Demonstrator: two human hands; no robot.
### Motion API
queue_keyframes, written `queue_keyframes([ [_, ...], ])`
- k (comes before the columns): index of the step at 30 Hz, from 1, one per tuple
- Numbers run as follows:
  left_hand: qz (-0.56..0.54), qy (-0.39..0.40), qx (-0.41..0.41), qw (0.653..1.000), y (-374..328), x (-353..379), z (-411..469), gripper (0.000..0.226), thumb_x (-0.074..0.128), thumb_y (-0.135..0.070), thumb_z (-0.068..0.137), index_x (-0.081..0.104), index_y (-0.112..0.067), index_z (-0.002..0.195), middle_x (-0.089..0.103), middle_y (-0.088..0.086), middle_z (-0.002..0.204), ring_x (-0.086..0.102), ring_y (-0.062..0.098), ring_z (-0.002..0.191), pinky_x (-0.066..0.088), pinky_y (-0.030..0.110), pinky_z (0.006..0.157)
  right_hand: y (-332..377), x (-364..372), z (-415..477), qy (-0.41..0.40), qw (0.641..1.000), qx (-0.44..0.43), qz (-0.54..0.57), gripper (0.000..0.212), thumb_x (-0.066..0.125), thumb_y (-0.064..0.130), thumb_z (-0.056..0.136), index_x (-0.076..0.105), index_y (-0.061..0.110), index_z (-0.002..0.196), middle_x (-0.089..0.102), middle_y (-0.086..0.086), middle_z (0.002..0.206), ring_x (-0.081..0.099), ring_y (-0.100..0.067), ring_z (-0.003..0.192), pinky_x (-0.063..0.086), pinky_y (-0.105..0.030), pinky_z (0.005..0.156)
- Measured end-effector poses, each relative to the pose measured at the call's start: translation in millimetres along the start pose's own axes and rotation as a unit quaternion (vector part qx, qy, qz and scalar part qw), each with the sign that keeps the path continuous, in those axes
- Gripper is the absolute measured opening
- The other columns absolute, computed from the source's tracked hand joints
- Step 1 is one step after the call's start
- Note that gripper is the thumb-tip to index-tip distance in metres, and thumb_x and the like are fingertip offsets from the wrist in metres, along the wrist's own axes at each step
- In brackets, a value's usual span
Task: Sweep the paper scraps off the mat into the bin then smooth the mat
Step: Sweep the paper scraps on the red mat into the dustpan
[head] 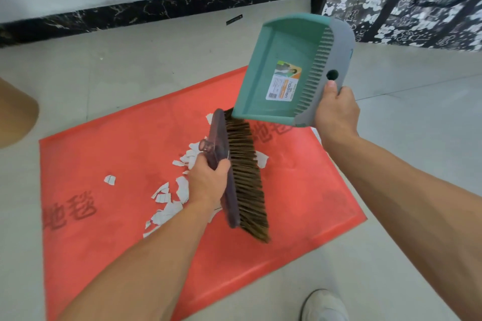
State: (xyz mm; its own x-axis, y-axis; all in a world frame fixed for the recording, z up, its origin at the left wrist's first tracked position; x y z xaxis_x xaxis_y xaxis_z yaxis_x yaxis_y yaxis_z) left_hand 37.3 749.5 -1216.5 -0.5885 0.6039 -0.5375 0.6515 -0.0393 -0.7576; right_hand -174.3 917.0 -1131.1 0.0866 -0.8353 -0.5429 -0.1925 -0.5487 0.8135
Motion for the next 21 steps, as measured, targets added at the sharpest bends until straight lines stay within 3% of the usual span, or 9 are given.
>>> queue_keyframes([
  [5, -0.007, 0.055, -0.029, 0.998, 6.8, 35.0, -24.0, 0.017, 0.066, -0.025, 0.083, 0.055, -0.017, 0.094, 0.060, -0.005, 0.081, 0.057, 0.019, 0.080, 0.038, 0.024, 0.072, 6.7, -4.7, 5.0, -0.033, 0.999, -0.020, 0.001, 0.042, 0.033, 0.039, 0.104, 0.053, 0.003, 0.112, 0.051, -0.004, 0.099, 0.047, -0.022, 0.090, 0.033, -0.028, 0.074],
  [9, 0.055, 0.132, 0.021, 0.990, 11.9, 55.1, -45.5, 0.026, 0.064, -0.027, 0.082, 0.056, -0.020, 0.106, 0.063, -0.006, 0.086, 0.061, 0.020, 0.085, 0.043, 0.025, 0.074, 14.5, -5.2, 6.5, -0.042, 0.998, -0.009, 0.041, 0.040, 0.033, 0.040, 0.103, 0.053, 0.006, 0.108, 0.051, -0.002, 0.098, 0.048, -0.022, 0.090, 0.038, -0.030, 0.075],
  [12, 0.107, 0.095, 0.030, 0.989, 14.9, 48.1, -41.8, 0.036, 0.062, -0.031, 0.081, 0.054, -0.017, 0.114, 0.066, 0.002, 0.095, 0.063, 0.025, 0.091, 0.047, 0.030, 0.077, 19.2, -0.5, 1.1, -0.024, 0.999, -0.031, 0.030, 0.040, 0.033, 0.039, 0.104, 0.053, 0.005, 0.110, 0.052, -0.002, 0.098, 0.048, -0.020, 0.089, 0.033, -0.025, 0.070],
  [17, 0.123, 0.022, 0.061, 0.990, 14.5, 6.2, -25.4, 0.025, 0.059, -0.034, 0.078, 0.051, -0.020, 0.098, 0.061, -0.001, 0.085, 0.060, 0.020, 0.078, 0.052, 0.038, 0.074, 20.6, 11.9, -14.8, 0.008, 0.998, -0.052, 0.024, 0.030, 0.033, 0.038, 0.104, 0.048, 0.012, 0.100, 0.052, -0.001, 0.096, 0.047, -0.020, 0.085, 0.027, -0.023, 0.056],
  [21, 0.101, 0.061, 0.102, 0.988, 4.8, 7.0, -26.7, 0.020, 0.062, -0.031, 0.078, 0.052, -0.020, 0.093, 0.060, -0.005, 0.079, 0.059, 0.015, 0.076, 0.048, 0.031, 0.069, 19.3, 20.2, -22.1, 0.019, 0.998, -0.043, 0.039, 0.032, 0.034, 0.039, 0.104, 0.048, 0.011, 0.099, 0.054, -0.001, 0.096, 0.050, -0.020, 0.086, 0.034, -0.025, 0.068],
])
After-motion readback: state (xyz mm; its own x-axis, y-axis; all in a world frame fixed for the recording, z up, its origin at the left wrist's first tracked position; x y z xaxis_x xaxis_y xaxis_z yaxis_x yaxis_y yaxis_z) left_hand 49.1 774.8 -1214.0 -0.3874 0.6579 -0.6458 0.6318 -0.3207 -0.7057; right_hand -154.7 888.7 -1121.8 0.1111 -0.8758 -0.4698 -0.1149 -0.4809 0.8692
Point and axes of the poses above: each hand's wrist, its own z-axis towards the middle knuckle, its own x-axis out of the palm, y = z × x, the point moved 4 cm from there along z, towards the middle knuckle
